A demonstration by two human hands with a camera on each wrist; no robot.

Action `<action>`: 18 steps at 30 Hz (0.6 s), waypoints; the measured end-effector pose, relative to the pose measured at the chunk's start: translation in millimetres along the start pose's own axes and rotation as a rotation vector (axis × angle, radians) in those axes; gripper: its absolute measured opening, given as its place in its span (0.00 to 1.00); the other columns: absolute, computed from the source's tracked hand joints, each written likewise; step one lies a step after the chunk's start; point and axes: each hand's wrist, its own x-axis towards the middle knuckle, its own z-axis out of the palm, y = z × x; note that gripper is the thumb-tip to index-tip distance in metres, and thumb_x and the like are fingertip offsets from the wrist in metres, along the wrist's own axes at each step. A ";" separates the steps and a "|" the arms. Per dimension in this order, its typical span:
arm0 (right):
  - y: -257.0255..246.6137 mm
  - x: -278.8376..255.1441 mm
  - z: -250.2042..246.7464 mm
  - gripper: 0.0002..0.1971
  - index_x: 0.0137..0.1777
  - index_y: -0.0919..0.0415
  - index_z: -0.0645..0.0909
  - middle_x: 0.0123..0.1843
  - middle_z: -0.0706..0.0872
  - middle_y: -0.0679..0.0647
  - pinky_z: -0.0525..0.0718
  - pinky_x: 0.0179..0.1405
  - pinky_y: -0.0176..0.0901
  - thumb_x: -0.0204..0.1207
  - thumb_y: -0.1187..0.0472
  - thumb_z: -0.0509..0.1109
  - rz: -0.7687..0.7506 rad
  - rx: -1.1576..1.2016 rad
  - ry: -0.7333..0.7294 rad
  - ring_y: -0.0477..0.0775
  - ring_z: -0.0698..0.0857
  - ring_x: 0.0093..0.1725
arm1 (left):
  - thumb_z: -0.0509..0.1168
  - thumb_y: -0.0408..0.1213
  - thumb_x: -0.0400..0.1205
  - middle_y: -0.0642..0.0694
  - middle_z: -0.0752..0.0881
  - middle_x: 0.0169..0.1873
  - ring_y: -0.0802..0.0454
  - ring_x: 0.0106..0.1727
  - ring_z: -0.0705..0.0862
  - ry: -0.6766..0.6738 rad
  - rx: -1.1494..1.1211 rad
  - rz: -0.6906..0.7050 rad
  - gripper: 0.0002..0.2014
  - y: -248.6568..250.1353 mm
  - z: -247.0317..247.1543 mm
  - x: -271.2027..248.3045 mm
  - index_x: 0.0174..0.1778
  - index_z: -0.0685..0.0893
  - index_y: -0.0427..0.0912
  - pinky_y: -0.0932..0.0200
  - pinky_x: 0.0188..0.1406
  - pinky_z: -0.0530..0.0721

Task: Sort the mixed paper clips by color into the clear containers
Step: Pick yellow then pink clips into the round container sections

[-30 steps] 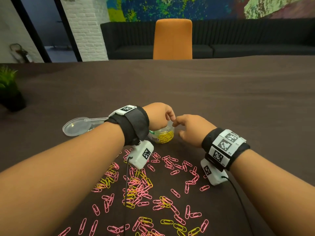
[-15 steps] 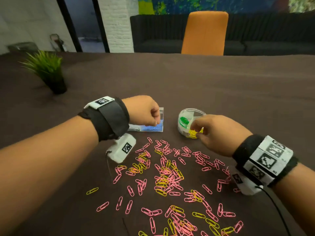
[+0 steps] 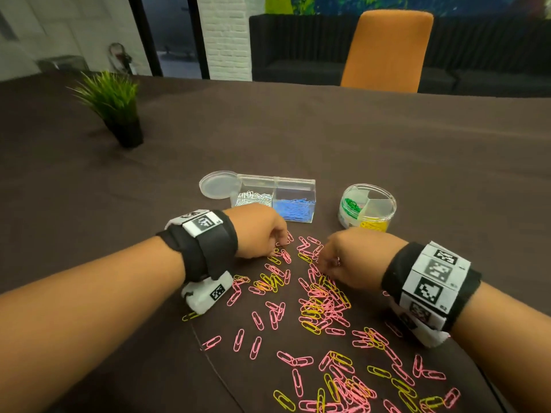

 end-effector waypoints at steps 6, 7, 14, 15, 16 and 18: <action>-4.5 -5.2 4.6 0.11 0.60 0.39 0.86 0.54 0.83 0.38 0.84 0.51 0.41 0.79 0.50 0.70 -0.129 0.008 -0.002 0.43 0.83 0.51 | 0.65 0.27 0.78 0.53 0.91 0.40 0.70 0.31 0.82 0.038 -0.164 -0.023 0.16 -13.5 1.7 -5.4 0.54 0.85 0.53 0.76 0.31 0.75; -6.1 -4.7 5.6 0.10 0.59 0.40 0.86 0.54 0.83 0.39 0.84 0.51 0.42 0.79 0.50 0.70 -0.134 -0.007 -0.013 0.44 0.83 0.52 | 0.66 0.26 0.78 0.52 0.92 0.40 0.72 0.28 0.82 0.043 -0.195 -0.026 0.15 -15.3 2.0 -7.0 0.54 0.85 0.51 0.79 0.28 0.73; -0.7 -2.9 8.8 0.06 0.52 0.44 0.79 0.42 0.83 0.42 0.79 0.41 0.37 0.77 0.55 0.69 -0.031 0.052 0.020 0.46 0.82 0.43 | 0.71 0.34 0.80 0.58 0.86 0.44 0.64 0.41 0.82 0.109 -0.110 -0.038 0.09 -22.2 2.8 -19.6 0.51 0.89 0.53 0.70 0.42 0.77; -0.4 -3.1 9.9 0.06 0.52 0.45 0.79 0.42 0.83 0.42 0.77 0.39 0.35 0.77 0.56 0.68 -0.032 0.061 0.024 0.46 0.82 0.43 | 0.72 0.38 0.79 0.58 0.85 0.45 0.61 0.43 0.82 0.111 -0.079 -0.038 0.07 -21.5 3.1 -19.7 0.51 0.90 0.53 0.66 0.45 0.78; -0.2 -3.0 10.9 0.06 0.52 0.45 0.79 0.42 0.83 0.43 0.76 0.38 0.33 0.78 0.57 0.68 -0.032 0.070 0.025 0.46 0.82 0.42 | 0.74 0.41 0.78 0.57 0.85 0.46 0.61 0.44 0.82 0.105 -0.057 -0.035 0.06 -19.9 3.8 -19.5 0.50 0.90 0.53 0.64 0.47 0.79; -1.2 -3.2 11.5 0.07 0.52 0.46 0.79 0.41 0.83 0.42 0.74 0.36 0.29 0.78 0.59 0.66 -0.022 0.102 0.028 0.44 0.81 0.41 | 0.75 0.48 0.76 0.57 0.85 0.47 0.58 0.46 0.83 0.081 -0.003 -0.028 0.08 -15.7 6.7 -17.2 0.49 0.90 0.53 0.61 0.48 0.81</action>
